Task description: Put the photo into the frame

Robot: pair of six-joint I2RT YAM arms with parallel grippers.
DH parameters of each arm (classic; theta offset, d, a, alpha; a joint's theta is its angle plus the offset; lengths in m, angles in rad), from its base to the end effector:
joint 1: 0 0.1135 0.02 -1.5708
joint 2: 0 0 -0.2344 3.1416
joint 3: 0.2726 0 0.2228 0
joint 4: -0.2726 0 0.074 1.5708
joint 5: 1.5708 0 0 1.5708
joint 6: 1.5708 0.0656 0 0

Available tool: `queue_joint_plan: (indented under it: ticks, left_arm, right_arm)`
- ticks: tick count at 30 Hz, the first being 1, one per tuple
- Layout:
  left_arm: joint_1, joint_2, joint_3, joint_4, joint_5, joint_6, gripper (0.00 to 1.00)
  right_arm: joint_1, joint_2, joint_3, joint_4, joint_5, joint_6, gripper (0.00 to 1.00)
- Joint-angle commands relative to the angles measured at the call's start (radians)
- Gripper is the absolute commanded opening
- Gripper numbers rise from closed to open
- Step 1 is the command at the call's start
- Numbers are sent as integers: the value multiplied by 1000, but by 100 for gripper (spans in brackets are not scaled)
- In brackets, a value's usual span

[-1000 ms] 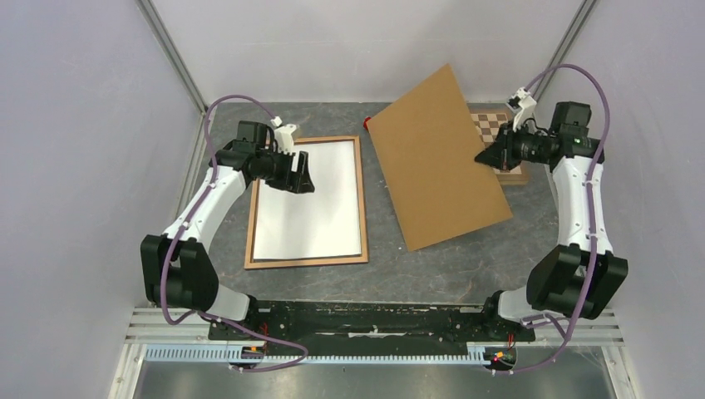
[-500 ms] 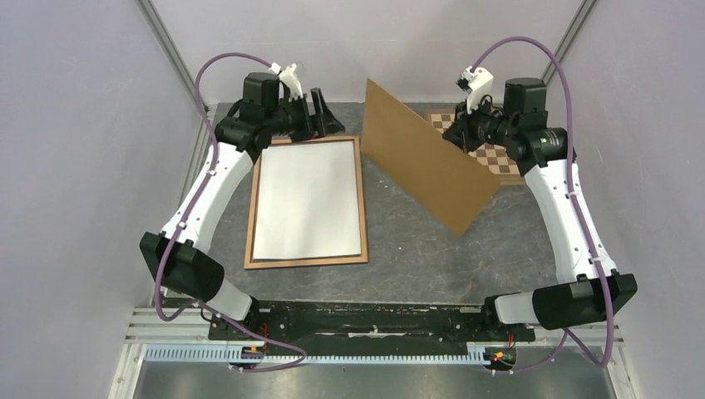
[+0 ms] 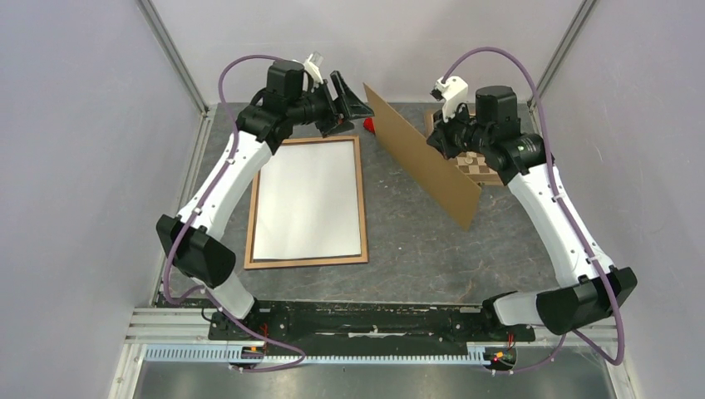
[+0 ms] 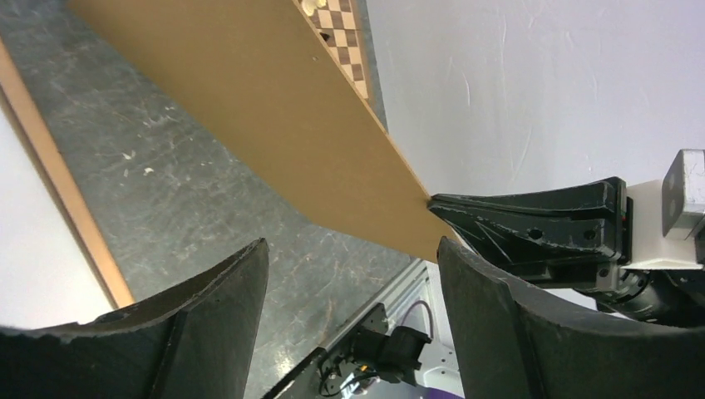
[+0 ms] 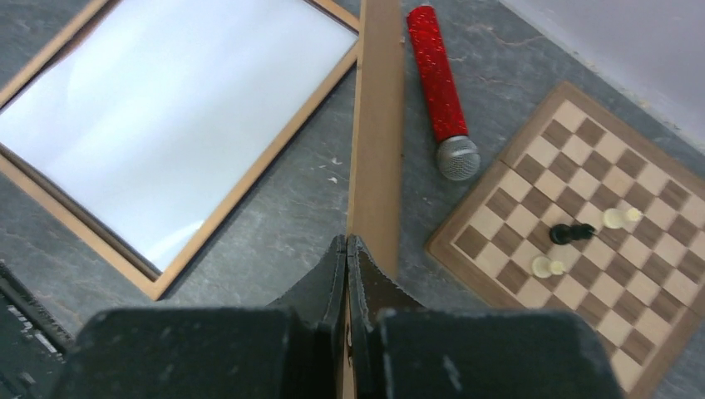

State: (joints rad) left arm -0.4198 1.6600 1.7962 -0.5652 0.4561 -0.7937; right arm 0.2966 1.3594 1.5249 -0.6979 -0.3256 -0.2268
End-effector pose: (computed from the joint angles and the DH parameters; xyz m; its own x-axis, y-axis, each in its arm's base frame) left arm 0.3226 -0.1756 0.3803 -0.7880 -0.3492 -0.5071 0.2423 0.5813 -0.7768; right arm 0.2711 0.1048 0.3681 -0.3515 -0.3302 -0.8760 -0.6358 0.7710 -0.0355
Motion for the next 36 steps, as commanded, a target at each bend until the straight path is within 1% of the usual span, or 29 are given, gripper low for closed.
queue_joint_plan:
  ticks: [1,5,9,13,17,25,32,36]
  left_arm:
    - [-22,13,1,86,38,-110,80]
    - [-67,65,-5,139,52,-199,80]
    - [-111,149,13,193,78,-296,80]
    - [-137,208,37,209,83,-347,80]
    - [-149,236,72,202,79,-352,80]
    - [-158,230,46,223,92,-371,80]
    - [-168,250,34,241,96,-388,80]
    - [-175,256,10,248,100,-396,80]
  right_arm:
    - [9,-67,-49,86,19,7,0]
    - [9,-86,-85,105,15,15,0]
    - [9,-101,-103,120,15,22,0]
    - [8,-115,-127,134,-1,28,0]
    - [8,-134,-172,157,-24,39,0]
    - [9,-165,-232,193,-54,61,0]
    - [9,-172,-241,215,-128,89,0]
    - [9,-181,-272,255,-209,121,0]
